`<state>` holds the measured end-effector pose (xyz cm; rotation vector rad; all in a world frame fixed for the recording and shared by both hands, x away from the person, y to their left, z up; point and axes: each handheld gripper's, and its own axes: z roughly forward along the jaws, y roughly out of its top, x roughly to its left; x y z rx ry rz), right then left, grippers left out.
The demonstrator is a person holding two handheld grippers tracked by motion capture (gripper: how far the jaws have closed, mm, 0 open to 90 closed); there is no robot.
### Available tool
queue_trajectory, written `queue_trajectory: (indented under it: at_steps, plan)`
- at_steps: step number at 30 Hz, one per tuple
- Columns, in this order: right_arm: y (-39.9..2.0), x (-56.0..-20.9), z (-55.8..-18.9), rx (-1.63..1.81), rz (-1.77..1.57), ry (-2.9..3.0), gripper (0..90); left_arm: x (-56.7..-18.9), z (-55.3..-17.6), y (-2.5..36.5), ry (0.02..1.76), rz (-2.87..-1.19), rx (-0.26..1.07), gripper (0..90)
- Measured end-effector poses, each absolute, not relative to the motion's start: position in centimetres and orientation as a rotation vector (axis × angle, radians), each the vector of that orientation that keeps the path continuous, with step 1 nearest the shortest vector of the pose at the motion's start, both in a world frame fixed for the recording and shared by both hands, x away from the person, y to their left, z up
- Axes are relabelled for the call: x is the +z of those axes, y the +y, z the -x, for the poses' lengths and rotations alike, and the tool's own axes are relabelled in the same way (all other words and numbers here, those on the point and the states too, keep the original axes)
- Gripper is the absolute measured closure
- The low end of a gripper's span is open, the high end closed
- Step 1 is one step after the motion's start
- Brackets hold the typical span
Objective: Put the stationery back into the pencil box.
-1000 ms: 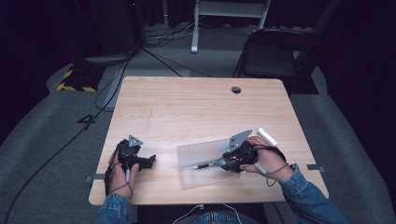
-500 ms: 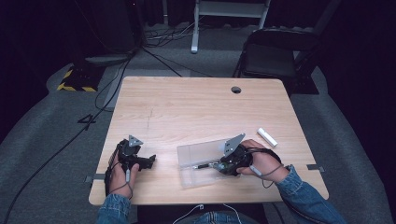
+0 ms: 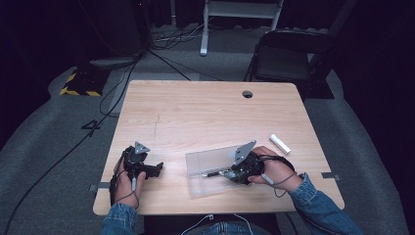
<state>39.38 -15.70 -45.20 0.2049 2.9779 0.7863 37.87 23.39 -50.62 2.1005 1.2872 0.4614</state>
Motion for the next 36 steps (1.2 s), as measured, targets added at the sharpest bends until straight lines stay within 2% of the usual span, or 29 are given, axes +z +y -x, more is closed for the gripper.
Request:
queue_trajectory:
  at_steps: [36]
  plan:
    - [-15.6,-46.3,-39.2,0.699,-0.197,3.068,51.5,-50.6,-37.9,23.4,1.287,-2.100,0.462,0.2]
